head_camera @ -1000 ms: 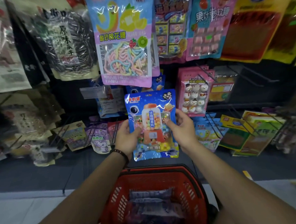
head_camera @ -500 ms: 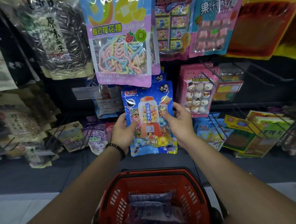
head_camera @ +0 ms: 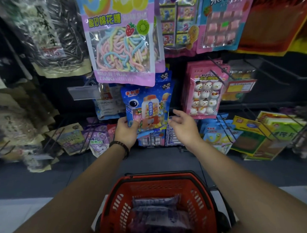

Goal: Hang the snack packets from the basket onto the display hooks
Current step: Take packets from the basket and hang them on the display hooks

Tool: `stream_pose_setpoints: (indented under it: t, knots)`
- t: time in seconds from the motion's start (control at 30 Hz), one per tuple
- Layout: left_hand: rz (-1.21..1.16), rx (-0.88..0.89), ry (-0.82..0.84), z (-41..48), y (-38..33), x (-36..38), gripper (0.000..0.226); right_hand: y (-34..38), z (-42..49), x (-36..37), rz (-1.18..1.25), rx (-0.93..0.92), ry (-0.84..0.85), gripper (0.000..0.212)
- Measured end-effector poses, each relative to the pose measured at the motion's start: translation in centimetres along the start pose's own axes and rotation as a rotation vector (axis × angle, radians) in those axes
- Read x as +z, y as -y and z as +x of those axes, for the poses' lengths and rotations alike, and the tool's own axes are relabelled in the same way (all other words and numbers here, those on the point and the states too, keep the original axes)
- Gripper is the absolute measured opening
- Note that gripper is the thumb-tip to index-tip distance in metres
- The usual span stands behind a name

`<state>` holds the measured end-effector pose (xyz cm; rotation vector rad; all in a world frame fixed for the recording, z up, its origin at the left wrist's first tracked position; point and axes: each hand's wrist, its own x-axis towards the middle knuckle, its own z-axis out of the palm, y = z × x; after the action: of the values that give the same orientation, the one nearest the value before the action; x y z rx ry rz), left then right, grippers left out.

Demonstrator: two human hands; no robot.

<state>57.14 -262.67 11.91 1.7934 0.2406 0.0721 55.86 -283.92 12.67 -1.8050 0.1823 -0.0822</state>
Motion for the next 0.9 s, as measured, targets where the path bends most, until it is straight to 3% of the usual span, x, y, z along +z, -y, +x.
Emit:
stream_pose_setpoints:
  t: [0.17,0.27,0.4,0.53,0.63,0.73,0.83,0.9]
  knots:
    - [0.071,-0.072,0.018,-1.9,1.3,-1.2,0.069,-2.5,-2.5,-0.4,-0.065,0.04,0.0,0.043]
    - [0.234,-0.013,0.091,-4.8,3.2,-1.7,0.051,-5.3,-4.6,-0.5,-0.089,0.09,0.011,0.025]
    - [0.519,0.141,0.398,-9.8,7.9,-2.1,0.029,-12.6,-7.4,0.0,-0.134,0.175,0.024,0.012]
    - [0.698,0.138,0.578,-12.8,14.1,-2.5,0.018,-19.6,-11.4,1.6,-0.173,0.345,0.055,0.018]
    - [0.776,0.066,0.634,-13.7,17.8,-3.2,0.017,-24.6,-14.3,2.6,-0.295,0.552,0.211,0.011]
    - [0.81,-0.016,0.662,-14.3,20.6,-3.4,0.036,-28.4,-16.2,2.9,-0.426,0.678,0.371,0.006]
    - [0.831,-0.064,0.729,-14.3,22.2,-2.2,0.045,-30.7,-16.5,3.2,-0.616,0.679,0.441,0.039]
    - [0.825,-0.074,0.749,-13.8,22.7,-1.4,0.044,-32.3,-16.1,4.1,-0.621,0.75,0.395,0.047]
